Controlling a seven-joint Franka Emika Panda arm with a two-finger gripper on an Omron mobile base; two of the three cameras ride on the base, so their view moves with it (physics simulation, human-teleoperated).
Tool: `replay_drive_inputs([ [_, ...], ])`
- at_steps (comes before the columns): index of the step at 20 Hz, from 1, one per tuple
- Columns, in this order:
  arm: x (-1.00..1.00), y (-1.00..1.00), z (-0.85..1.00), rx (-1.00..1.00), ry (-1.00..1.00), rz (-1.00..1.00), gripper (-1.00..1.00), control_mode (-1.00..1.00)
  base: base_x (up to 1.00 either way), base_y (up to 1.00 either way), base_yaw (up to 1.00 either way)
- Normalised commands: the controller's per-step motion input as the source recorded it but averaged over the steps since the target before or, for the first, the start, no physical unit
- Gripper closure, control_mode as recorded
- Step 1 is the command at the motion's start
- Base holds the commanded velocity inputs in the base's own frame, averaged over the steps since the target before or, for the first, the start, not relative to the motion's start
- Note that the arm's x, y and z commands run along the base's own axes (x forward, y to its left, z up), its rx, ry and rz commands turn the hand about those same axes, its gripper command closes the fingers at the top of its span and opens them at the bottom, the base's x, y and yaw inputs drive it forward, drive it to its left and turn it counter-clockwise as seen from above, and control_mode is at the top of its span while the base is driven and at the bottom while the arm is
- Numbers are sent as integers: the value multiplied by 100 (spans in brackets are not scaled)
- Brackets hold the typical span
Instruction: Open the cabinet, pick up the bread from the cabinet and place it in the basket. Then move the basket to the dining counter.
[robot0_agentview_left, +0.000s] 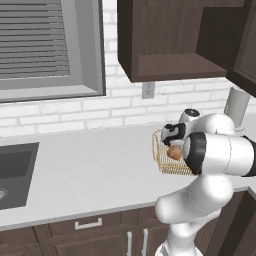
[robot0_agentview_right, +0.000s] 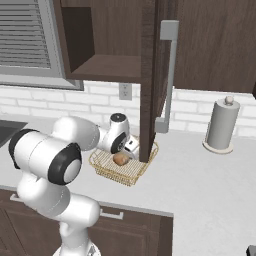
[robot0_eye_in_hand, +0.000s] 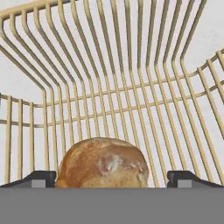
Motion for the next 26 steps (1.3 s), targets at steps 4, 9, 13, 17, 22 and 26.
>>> replay_drive_inputs([
  [4,-11,-27,33,0,-15,0,-100,-100,0,0,0],
  [9,-12,-5,65,0,-14,0,-100,-100,0,0,0],
  [13,-21,-27,66,3,-2,0,-100,-100,0,0,0],
  [17,-19,-59,30,9,0,-1,-100,-100,0,0,0],
  [22,-2,-55,0,11,0,0,-100,-100,0,0,0],
  [26,-3,-39,-2,9,0,0,-100,-100,0,0,0],
])
